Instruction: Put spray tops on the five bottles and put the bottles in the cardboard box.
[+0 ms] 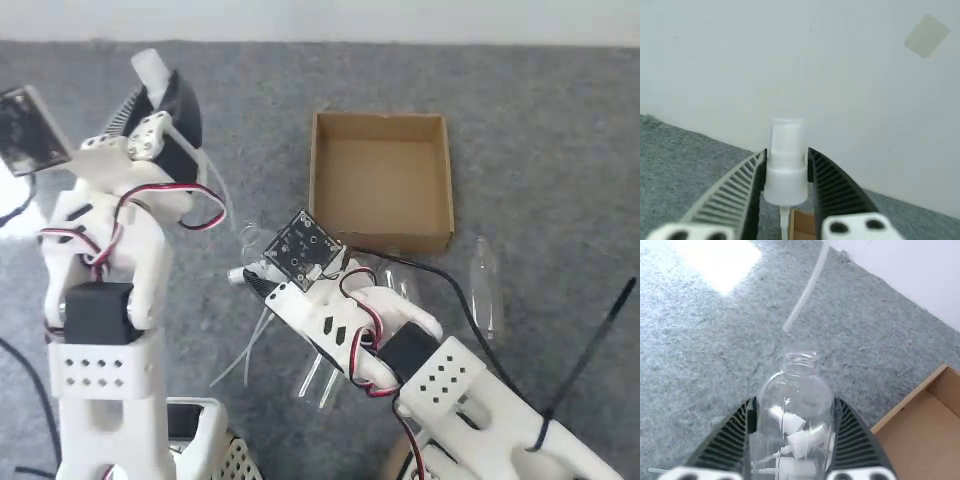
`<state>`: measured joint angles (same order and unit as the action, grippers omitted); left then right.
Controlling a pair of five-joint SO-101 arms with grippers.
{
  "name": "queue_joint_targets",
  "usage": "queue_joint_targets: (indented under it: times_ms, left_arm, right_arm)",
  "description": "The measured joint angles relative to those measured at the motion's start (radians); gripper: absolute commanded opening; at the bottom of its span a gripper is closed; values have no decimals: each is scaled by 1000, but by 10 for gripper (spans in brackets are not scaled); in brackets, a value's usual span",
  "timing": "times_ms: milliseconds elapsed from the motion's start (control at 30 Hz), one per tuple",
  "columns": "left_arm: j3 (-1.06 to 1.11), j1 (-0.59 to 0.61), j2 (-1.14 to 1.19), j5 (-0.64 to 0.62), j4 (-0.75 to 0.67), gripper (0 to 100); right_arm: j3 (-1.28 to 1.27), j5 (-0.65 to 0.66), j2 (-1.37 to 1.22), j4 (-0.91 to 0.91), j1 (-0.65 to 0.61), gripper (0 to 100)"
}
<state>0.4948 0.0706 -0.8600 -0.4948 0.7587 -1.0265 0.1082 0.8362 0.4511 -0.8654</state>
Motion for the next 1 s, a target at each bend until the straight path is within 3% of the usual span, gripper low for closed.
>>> queue_joint_targets:
  times_ms: [500, 1000]
  left_arm:
    - [132, -58, 0, -9, -64, 10]
    - [21, 43, -2, -5, -66, 10]
  right_arm:
    - [0, 0, 12, 0, 0, 5]
    - [0, 0, 12, 0, 0, 5]
